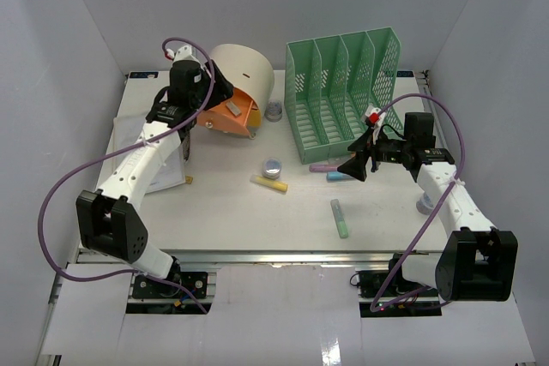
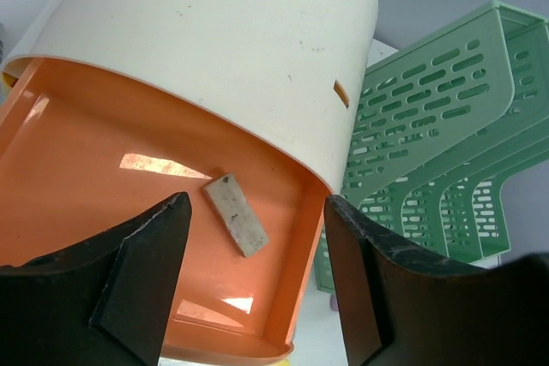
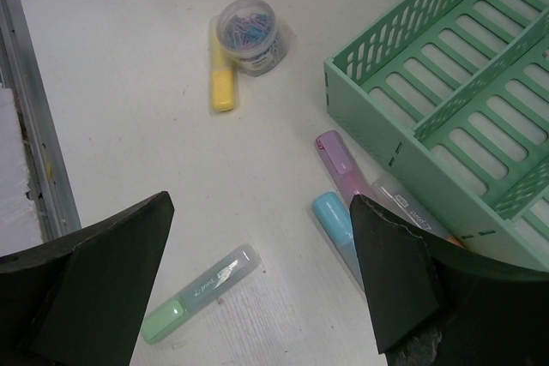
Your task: Organize the desk
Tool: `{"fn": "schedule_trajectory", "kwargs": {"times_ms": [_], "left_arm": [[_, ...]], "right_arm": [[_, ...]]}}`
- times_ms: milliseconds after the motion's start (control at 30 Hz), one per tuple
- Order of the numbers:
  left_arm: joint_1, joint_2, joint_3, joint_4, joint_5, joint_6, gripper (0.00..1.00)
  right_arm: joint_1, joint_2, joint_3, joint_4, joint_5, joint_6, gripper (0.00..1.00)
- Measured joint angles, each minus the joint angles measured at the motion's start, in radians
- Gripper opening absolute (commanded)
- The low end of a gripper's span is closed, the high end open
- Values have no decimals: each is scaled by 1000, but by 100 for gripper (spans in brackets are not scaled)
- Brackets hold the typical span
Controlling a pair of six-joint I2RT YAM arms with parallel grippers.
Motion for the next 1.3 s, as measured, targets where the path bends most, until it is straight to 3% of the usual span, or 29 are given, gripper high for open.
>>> {"fn": "schedule_trajectory", "kwargs": {"times_ms": [133,300,500,633,800,1200,1300], "left_arm": [[0,-47,-14,5,-1,62,87],[0,-249,-119,55,12,161,89],[0,-636,-390,158,14,278,92],[0,-888,-608,200,-18,337,93],[0,-1065,-781,188,-89,384,93],[0,-1356,-843,181,-366,410,94],[0,-1354,-844,180,-385,415,94]], "right_arm": [[0,0,-8,-3,-31,-26,90],[50,0,-22,-8,-36,-60,90],[383,51,21,-6,141,-69,93],[635,212,182,-18,373,-57,96],[876,516,447,-43,599,-21,96],[1079,1062,1068,-99,834,133,100],[1090,1117,1112,-61,867,195,91]]}}
